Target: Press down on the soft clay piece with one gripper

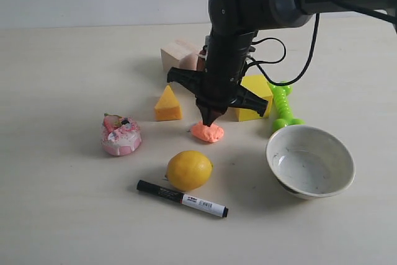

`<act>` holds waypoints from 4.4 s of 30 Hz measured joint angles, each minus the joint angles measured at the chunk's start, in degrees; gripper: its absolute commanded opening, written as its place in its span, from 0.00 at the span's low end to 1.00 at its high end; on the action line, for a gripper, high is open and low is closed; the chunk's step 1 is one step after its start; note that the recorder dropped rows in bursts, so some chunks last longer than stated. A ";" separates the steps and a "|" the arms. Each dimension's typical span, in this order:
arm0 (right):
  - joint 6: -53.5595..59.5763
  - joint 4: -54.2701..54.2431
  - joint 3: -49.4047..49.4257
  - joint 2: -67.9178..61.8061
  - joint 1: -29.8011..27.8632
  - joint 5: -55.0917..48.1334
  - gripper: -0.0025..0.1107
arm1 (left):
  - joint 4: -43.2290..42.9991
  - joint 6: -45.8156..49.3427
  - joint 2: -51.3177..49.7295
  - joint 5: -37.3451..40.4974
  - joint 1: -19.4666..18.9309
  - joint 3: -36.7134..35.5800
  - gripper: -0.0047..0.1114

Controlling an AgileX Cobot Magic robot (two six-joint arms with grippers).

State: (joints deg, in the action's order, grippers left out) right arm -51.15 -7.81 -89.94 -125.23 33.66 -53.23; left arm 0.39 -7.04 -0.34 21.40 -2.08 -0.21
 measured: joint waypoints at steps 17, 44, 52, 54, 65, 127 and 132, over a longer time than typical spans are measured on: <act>4.07 -3.73 -0.82 -2.94 -0.72 -0.73 0.02 | 0.00 0.00 0.00 0.00 0.00 0.00 0.04; 9.11 -6.81 -2.16 -5.55 -1.37 -2.74 0.02 | 0.00 0.00 0.00 0.00 0.00 0.00 0.04; 9.33 -6.79 -2.16 -5.55 -1.27 -2.78 0.02 | 0.00 0.00 0.00 0.00 0.00 0.00 0.04; 9.33 -6.79 -2.16 -5.55 -1.27 -2.78 0.02 | 0.00 0.00 0.00 0.00 0.00 0.00 0.04; 9.33 -6.55 -2.16 -5.55 -1.05 -2.78 0.02 | 0.00 0.00 0.00 0.00 0.00 0.00 0.04; 8.17 -4.10 -3.46 -2.79 0.90 -2.34 0.02 | 0.00 0.00 0.00 0.00 0.00 0.00 0.04; 8.17 -3.02 -3.62 -2.79 0.90 -2.96 0.02 | 0.00 0.00 0.00 0.00 0.00 0.00 0.04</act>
State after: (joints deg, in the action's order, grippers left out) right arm -42.98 -10.83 -93.56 -128.02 34.56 -56.19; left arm 0.39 -7.04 -0.34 21.40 -2.08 -0.21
